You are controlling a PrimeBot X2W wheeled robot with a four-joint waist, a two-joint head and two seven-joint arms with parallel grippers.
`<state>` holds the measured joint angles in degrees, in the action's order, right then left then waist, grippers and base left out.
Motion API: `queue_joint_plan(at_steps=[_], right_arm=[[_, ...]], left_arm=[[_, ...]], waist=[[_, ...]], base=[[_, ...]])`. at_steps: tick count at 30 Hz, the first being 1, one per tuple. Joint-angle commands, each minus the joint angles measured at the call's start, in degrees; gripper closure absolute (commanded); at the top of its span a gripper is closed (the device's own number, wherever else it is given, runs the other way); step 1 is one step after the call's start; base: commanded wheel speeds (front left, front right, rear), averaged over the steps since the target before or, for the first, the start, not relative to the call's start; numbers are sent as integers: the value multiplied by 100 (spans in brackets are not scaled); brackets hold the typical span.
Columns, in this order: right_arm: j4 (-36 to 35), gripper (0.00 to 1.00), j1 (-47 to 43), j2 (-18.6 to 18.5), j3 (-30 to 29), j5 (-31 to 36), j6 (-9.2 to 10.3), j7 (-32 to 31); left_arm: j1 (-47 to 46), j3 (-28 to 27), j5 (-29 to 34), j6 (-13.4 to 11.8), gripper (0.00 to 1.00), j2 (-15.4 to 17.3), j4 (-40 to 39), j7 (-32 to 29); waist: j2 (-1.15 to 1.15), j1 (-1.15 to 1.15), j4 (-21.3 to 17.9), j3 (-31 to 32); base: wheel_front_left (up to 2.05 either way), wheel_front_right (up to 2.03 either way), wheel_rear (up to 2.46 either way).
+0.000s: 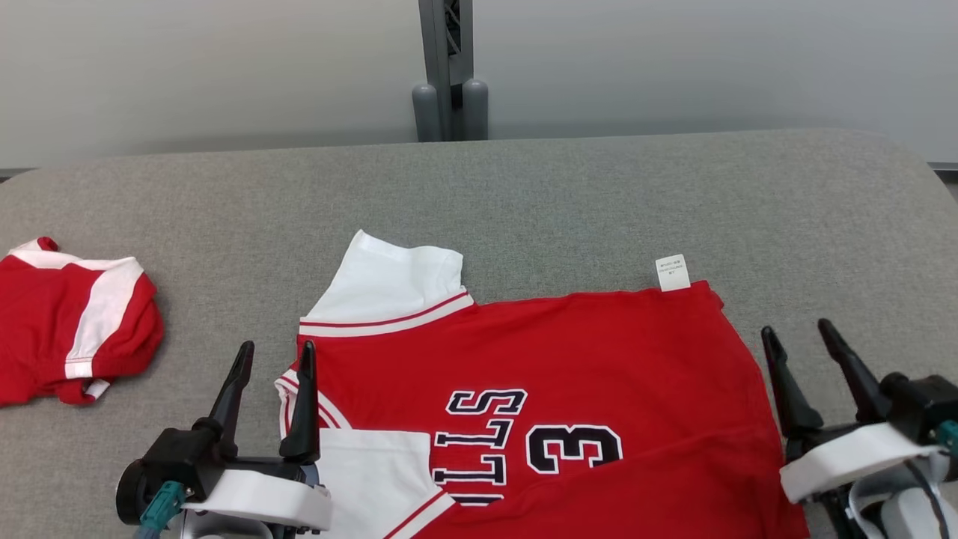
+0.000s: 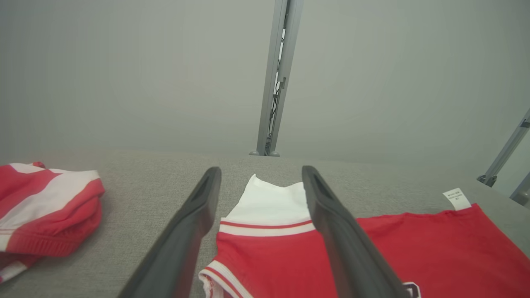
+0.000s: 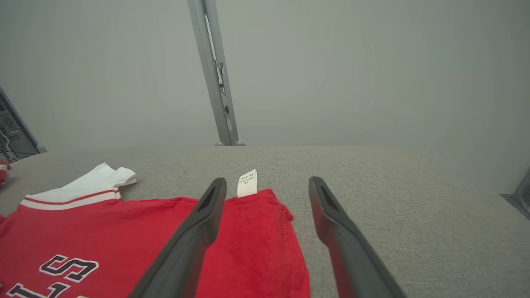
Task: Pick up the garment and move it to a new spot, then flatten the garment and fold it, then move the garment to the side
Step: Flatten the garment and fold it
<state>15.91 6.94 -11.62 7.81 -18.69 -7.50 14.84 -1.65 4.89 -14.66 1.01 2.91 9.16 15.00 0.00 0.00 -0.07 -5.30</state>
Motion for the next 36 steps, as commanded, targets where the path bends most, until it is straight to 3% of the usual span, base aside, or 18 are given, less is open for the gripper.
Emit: queue_joint_plan(at_steps=[1,10,15,25,36], right_arm=[[182,0,251,-117,-56,-103,2,-88],[1481,0,1424,-618,-184,-787,2,-846],[2101,0,1824,-805,105,-858,1,-1071],[2573,0,2129,-835,965,-1052,2,-978],[3116,0,2559,-883,1343,-1517,2,-894]], left_arm=[[-115,36,56,51,0,12,26,25],[-398,223,110,86,0,10,49,21],[-505,239,92,88,0,10,22,18],[-541,188,99,84,0,10,45,18],[-576,253,147,111,0,11,47,18]], waist=[[0,0,96,-127],[0,0,559,-676],[0,0,762,-855],[0,0,822,-909],[0,0,833,-990]], base=[[0,0,0],[0,0,0],[0,0,0],[0,0,0],[0,0,0]])
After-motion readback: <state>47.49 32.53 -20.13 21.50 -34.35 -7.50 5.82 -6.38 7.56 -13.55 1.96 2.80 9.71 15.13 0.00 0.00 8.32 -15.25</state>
